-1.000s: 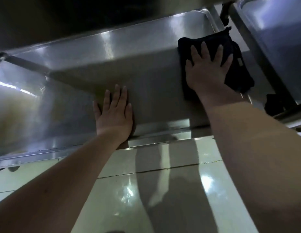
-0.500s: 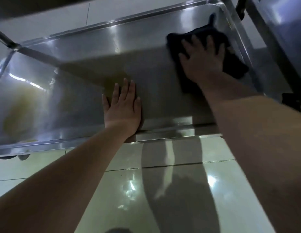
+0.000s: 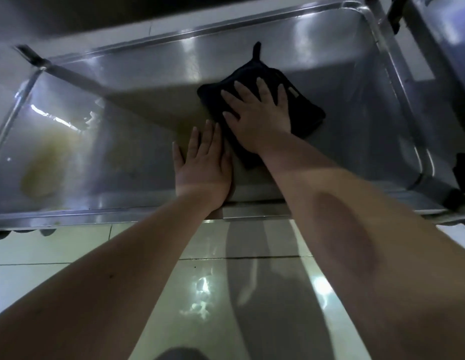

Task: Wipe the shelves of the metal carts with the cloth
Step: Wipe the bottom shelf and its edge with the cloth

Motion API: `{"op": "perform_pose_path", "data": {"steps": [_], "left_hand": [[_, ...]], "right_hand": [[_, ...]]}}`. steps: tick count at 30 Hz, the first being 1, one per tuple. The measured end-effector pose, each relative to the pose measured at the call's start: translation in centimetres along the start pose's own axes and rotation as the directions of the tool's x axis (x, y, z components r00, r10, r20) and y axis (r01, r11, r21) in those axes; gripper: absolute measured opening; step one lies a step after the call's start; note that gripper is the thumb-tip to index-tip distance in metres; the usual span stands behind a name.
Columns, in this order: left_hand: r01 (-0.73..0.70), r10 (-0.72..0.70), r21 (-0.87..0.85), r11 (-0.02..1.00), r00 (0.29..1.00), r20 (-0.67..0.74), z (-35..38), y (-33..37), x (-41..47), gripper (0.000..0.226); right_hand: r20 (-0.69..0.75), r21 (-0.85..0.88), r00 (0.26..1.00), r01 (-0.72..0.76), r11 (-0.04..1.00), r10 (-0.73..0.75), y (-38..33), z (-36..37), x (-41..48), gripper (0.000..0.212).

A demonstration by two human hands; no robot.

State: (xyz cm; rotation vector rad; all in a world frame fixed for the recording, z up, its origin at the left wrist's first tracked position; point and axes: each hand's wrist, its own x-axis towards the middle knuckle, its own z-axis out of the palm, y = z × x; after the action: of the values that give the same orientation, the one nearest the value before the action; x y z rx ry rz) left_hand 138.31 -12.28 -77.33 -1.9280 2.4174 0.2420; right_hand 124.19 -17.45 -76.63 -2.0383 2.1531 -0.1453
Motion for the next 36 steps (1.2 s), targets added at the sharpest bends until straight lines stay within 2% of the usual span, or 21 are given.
{"op": "perform_pose_path", "data": {"steps": [3, 6, 10, 13, 16, 18, 21, 22, 24, 27, 29, 32, 34, 36], "left_hand": [[-0.002, 0.002, -0.013, 1.0, 1.0, -0.009, 0.0, 0.2, 0.1, 0.056], [-0.006, 0.006, -0.001, 1.0, 1.0, -0.009, 0.0, 0.2, 0.2, 0.057], [-0.006, 0.006, -0.007, 1.0, 1.0, -0.012, 0.0, 0.2, 0.1, 0.057], [-0.005, 0.006, -0.036, 0.999, 1.0, 0.004, -0.2, 0.0, 0.1, 0.056], [-0.016, 0.016, -0.177, 0.984, 1.0, -0.003, -0.6, -0.4, 0.2, 0.052], [-0.005, -0.003, -0.315, 0.949, 1.0, -0.024, -0.8, -0.8, 0.0, 0.052], [0.005, -0.054, -0.466, 0.885, 0.994, -0.093, -1.8, -0.5, -0.2, 0.057], [-0.026, -0.028, -0.434, 0.9, 0.993, -0.117, -2.1, 0.3, -0.2, 0.061], [-0.115, 0.096, -0.23, 0.966, 0.991, -0.09, -2.1, 3.1, 0.1, 0.063], [-0.14, 0.14, 0.012, 0.99, 0.99, 0.016, -0.9, 7.3, 0.0, 0.059], [-0.127, 0.126, 0.033, 0.991, 0.991, 0.034, -0.3, 7.7, -0.2, 0.058], [-0.194, 0.193, 0.057, 0.979, 0.981, 0.024, -0.5, 5.0, -0.1, 0.064], [-0.198, 0.199, 0.059, 0.978, 0.98, -0.003, -1.1, 1.3, 0.4, 0.065], [-0.135, 0.136, 0.029, 0.99, 0.99, -0.022, -1.8, -4.0, 0.9, 0.064]], "right_hand": [[-0.036, 0.0, 0.986, -0.165, 0.986, 0.165, 5.7, -1.2, 0.6, 0.053], [-0.044, 0.007, 0.935, -0.351, 0.936, 0.351, 10.7, -2.2, -0.3, 0.055], [-0.088, 0.028, 0.869, -0.487, 0.873, 0.488, 9.2, -1.6, -2.6, 0.057], [-0.059, 0.072, 0.895, -0.438, 0.896, 0.442, 2.6, -0.6, -4.8, 0.057], [0.031, 0.059, 0.964, -0.264, 0.963, 0.263, -4.0, 0.6, -7.3, 0.056], [0.068, 0.134, 0.983, -0.179, 0.975, 0.171, -4.6, 0.4, -8.2, 0.055], [-0.074, 0.318, 0.97, -0.196, 0.928, 0.23, 0.0, -1.3, -9.3, 0.058], [-0.072, 0.342, 0.961, -0.228, 0.912, 0.267, 1.8, -1.4, -9.9, 0.058], [-0.025, 0.362, 0.956, -0.264, 0.894, 0.293, 3.8, -0.9, -11.6, 0.055], [-0.123, 0.299, 0.956, -0.222, 0.928, 0.268, 3.6, 1.0, -13.0, 0.05], [-0.151, 0.29, 0.949, -0.224, 0.93, 0.276, 3.4, 1.2, -12.9, 0.049], [-0.165, 0.255, 0.949, -0.221, 0.941, 0.267, 3.6, 1.3, -13.0, 0.05], [-0.153, 0.21, 0.959, -0.203, 0.956, 0.238, 3.5, 1.3, -13.2, 0.051], [-0.109, 0.157, 0.969, -0.205, 0.966, 0.223, 3.4, 1.4, -13.2, 0.052]]}}
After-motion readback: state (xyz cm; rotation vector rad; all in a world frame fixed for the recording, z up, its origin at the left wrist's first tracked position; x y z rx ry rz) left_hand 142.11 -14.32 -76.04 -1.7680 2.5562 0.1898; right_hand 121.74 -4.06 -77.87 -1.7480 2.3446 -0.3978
